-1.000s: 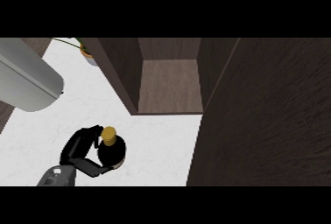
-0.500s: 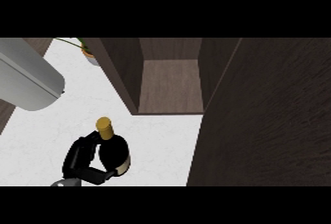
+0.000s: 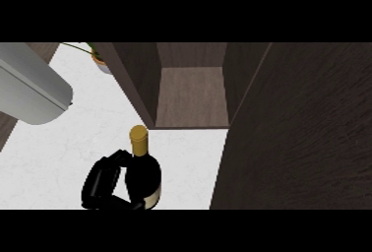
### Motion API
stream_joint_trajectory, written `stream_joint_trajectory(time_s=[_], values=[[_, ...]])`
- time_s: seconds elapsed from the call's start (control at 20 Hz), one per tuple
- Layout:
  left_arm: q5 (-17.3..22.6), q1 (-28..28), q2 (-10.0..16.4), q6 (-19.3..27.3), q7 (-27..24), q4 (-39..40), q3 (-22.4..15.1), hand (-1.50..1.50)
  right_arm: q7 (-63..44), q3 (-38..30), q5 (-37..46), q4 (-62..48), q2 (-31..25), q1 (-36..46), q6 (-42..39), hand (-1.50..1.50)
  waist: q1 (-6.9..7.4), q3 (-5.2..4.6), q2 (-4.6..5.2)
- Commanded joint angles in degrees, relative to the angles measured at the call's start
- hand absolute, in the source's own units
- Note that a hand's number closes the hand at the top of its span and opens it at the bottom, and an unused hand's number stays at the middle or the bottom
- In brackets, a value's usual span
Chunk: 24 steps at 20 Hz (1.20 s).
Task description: Pick up the wine, place it into the cabinet and close the cabinet
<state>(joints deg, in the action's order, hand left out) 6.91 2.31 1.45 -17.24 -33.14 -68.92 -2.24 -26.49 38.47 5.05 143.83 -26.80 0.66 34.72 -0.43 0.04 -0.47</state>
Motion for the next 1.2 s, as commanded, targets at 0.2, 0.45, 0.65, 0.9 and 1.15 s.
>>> stream_joint_trajectory(time_s=[0.2, 0.45, 0.65, 0.9, 1.15], values=[[2.8, 1.1, -1.4, 5.4, 9.4, -11.5, -6.3, 1.50, -5.4, -2.7, 1.0, 12.2, -2.5, -1.8, 0.0, -1.50, -0.05, -0.06, 0.24], [2.0, -0.2, -1.4, 14.8, 12.2, -16.1, -12.9, 1.50, 2.2, 0.1, 1.2, 11.8, -4.7, -8.6, -0.8, -1.50, -0.48, 0.01, 0.16], [0.9, -0.4, -1.4, 19.6, 10.7, -16.3, -14.2, 1.50, 0.7, -1.7, -0.8, 15.5, -6.8, -8.7, -1.0, -1.50, -0.66, -0.01, 0.11], [-0.1, -10.7, -1.4, 26.8, 16.3, -12.8, -12.3, 1.50, 2.5, 0.4, 0.0, 11.9, -5.2, -8.7, -0.3, -1.50, -0.88, -0.04, 0.28], [-2.0, -12.8, -1.5, 30.5, 14.5, -8.9, -13.2, 1.50, 2.8, 0.3, 0.6, 13.8, -5.9, -9.5, 0.3, -1.50, -1.06, -0.07, 0.20]])
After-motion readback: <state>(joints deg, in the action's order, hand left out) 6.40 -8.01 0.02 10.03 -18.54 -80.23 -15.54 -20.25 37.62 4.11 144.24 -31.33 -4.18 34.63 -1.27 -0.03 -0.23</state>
